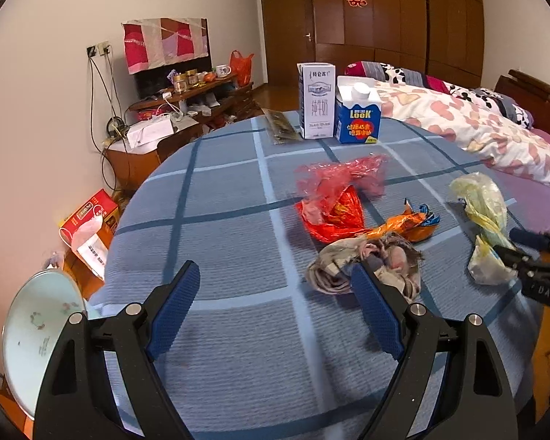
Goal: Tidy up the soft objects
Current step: 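Grasp the patterned cloth with the left tool while the right tool holds the bag, then carry the patterned cloth and plastic bag over the light-blue bin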
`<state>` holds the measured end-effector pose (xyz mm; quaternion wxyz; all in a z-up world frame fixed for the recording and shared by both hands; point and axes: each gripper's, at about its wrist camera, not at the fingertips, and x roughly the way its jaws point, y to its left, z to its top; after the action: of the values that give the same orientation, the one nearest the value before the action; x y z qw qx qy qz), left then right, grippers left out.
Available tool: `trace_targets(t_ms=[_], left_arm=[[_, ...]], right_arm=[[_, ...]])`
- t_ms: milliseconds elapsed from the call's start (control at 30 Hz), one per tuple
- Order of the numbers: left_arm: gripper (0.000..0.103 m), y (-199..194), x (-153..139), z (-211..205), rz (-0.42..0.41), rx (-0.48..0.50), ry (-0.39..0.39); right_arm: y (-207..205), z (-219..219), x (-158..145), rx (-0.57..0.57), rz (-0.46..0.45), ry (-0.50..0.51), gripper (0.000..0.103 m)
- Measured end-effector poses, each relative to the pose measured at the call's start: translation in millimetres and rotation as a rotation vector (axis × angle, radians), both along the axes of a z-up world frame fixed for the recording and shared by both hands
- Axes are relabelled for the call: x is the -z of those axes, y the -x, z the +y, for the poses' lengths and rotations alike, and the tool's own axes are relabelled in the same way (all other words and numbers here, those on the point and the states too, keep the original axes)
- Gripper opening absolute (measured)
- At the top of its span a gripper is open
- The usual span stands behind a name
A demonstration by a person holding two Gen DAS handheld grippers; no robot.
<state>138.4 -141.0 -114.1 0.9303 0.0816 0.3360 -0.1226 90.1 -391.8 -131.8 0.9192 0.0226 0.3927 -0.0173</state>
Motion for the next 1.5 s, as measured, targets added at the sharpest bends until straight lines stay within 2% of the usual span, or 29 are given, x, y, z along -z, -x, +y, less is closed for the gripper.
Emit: trace_targets(t_ms=[33, 67, 100, 133, 233, 467, 800, 833, 867, 900, 933, 967, 1033, 1167, 1500], left_arm=[[0.083, -1, 1, 0, 0.003, -0.001, -0.001], [0.083, -1, 2, -1, 0.005, -0.004, -0.004], [0.083, -1, 2, 0, 0.008, -0.006, -0.006], [0.083, -1, 2, 0, 0.012, -0.007, -0.005], [0.083, 2, -1, 0, 0.005, -0.005, -0.005], [0.084, 9, -6, -23, 0.0, 0.045, -0.012], [0.081, -5, 25, -57, 0.094, 0.073, -0.1], [0.076, -4, 25, -58, 0.093, 0.086, -0.102], [0.066, -4, 25, -60, 0.098, 0.108, -0.102], [0.06, -5, 26, -61, 0.117, 0.134, -0.092], [0.047, -6, 27, -61, 0.13, 0.149, -0.077], [0.03, -6, 27, -62, 0.144, 0.18, -0.057], [0.013, 0, 24, -66, 0.137, 0.216, -0.06], [0.008, 4, 21, -59, 0.136, 0.229, -0.036], [0.007, 23, -5, -21, 0.062, 0.211, -0.023]], right_arm=[[0, -1, 0, 0.001, -0.006, -0.011, 0.045], [-1, -2, 1, -0.012, -0.002, -0.032, 0.029], [0, -1, 1, -0.025, 0.0, -0.056, 0.021], [1, -1, -1, -0.031, -0.006, -0.07, 0.019], [6, 0, -10, -0.034, -0.038, -0.086, 0.017], [18, -11, -30, 0.001, -0.098, -0.016, 0.017], [26, -24, -21, 0.012, -0.107, -0.024, 0.017], [26, -24, -21, 0.009, -0.108, -0.027, 0.017], [26, -22, -20, 0.004, -0.11, -0.027, 0.017], [25, -20, -20, 0.0, -0.11, -0.027, 0.017], [24, -17, -21, -0.007, -0.112, -0.027, 0.017], [23, -15, -22, -0.012, -0.115, -0.027, 0.017], [23, -8, -25, -0.024, -0.124, -0.02, 0.017], [22, 1, -28, -0.04, -0.131, -0.012, 0.017], [20, 25, -31, -0.091, -0.14, -0.007, 0.017]])
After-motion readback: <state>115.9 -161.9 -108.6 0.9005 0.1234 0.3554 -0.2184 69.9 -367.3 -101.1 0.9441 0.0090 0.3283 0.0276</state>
